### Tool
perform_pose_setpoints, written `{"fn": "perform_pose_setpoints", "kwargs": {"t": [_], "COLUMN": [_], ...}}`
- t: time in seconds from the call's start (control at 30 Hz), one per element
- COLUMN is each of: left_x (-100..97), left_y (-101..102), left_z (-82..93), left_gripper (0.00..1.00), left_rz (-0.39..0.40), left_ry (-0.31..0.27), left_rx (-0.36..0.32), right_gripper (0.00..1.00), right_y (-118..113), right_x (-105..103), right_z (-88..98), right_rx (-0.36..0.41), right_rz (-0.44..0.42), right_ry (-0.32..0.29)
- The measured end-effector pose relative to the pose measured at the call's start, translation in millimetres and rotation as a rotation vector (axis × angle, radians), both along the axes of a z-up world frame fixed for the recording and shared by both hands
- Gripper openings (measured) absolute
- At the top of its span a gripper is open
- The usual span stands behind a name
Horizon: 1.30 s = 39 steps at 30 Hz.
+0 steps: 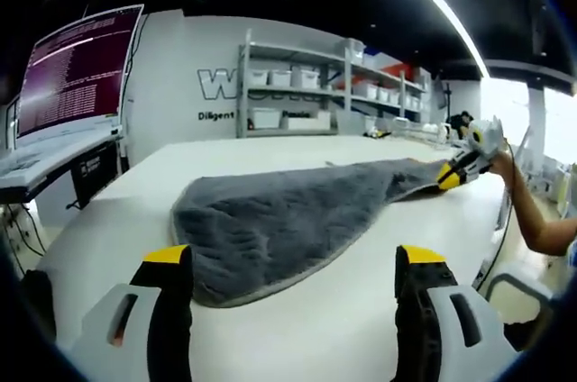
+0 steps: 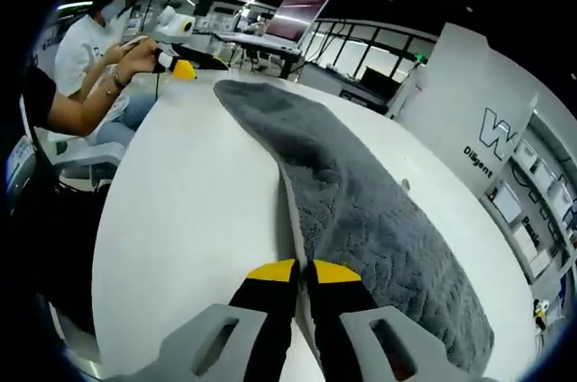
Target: Open the folded towel by lifting each exposed corner and separating the folded layers until the towel lies flat within the target outline without major curled edges
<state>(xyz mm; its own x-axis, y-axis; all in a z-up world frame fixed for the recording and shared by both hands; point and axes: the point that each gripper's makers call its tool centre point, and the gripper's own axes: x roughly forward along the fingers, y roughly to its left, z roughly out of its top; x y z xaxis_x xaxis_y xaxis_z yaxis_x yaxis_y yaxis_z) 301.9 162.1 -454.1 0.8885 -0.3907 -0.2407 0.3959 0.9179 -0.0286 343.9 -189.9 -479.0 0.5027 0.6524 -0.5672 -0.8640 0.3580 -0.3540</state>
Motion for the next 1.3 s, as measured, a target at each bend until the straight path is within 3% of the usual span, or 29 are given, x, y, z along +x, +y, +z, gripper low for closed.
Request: {"fn": "perform_pose_setpoints", "kwargs": {"t": [0.8, 1.3], "left_x": [-2.1, -2.7], "left_y": [0, -5], "left_z": [2.5, 5.8], "left_gripper": [0.90, 0.89], "left_rz": [-0.016, -0.039], "left_ry": [0.021, 0.023], "left_rx": [0.021, 0.035], "right_gripper": [0.01, 0.01], "right_y": [0, 2], "right_x": [-60, -79], "right_z": [-17.0, -15.0], "right_rx": [-0.033, -0.056], "right_rz": [0.133, 0.181], "right_ry": [0.138, 0.125]}}
